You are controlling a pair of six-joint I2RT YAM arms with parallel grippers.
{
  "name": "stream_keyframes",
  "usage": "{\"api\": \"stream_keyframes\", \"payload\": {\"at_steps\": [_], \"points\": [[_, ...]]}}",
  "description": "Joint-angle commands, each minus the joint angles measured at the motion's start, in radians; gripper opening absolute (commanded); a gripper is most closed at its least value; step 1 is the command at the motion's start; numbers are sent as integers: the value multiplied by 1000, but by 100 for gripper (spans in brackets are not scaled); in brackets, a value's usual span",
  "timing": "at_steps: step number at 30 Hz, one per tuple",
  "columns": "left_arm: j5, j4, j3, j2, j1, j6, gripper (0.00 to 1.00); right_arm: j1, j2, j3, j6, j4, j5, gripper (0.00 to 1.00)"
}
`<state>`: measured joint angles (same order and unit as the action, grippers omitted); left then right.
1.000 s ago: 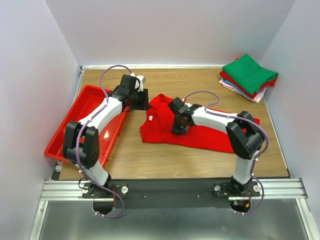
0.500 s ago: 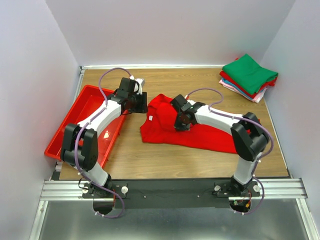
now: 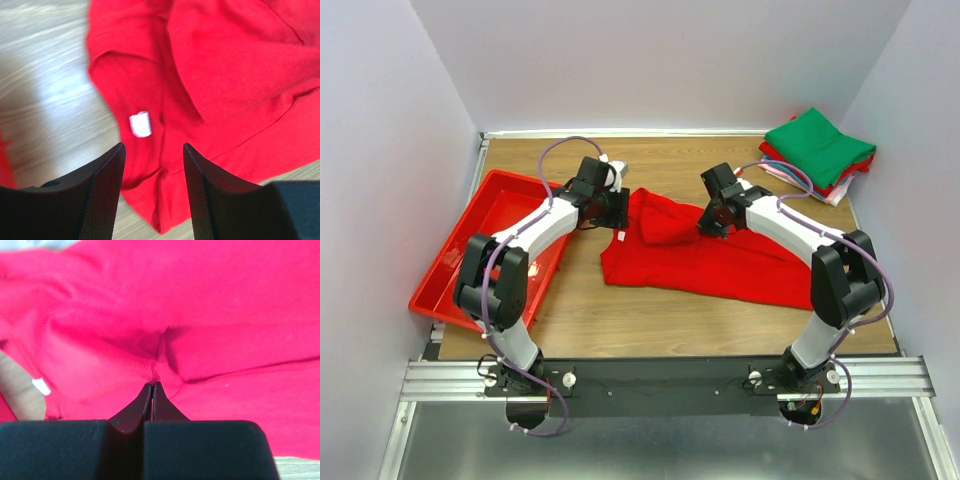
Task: Fold and stack the t-shirts
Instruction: Fold the tshirt
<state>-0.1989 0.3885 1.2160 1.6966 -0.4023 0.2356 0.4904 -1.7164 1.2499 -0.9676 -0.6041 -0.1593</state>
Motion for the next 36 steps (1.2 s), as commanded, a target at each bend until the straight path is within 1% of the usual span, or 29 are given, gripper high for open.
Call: {"api": "stream_keyframes", "payload": {"at_steps": [1,5,7,9,12,14,19,21,29,36], "points": [[-25,-34,50,50,-36,-13,57,-52,-38,23,9,-22,-42,2],[-83,-40,82,86,-88,-32,56,-70,-74,59,17,-23,-37,2],[-114,-53,74,92,-98,-32,56,-75,-84,71,18,-23,-29,2],[-177,-82,44,98,-102,-21,56,-75,-92,80,18,-22,-26,2],[-218,-88,17,130,-110,-4,56,-76,-92,83,18,-23,-25,2],[-231,-94,8,146,-116,2,56,-76,-88,82,18,-22,-25,2],[-191,-77,30,208,-132,19,56,-76,-80,82,13,-22,-16,2],[-195,-77,34,219,-132,22,56,-76,-78,85,12,-22,-16,2],[-273,-129,37,255,-133,44,57,-76,-81,88,15,-22,-3,1],[-295,-134,42,258,-133,47,56,-76,-84,88,20,-22,-6,2]]}}
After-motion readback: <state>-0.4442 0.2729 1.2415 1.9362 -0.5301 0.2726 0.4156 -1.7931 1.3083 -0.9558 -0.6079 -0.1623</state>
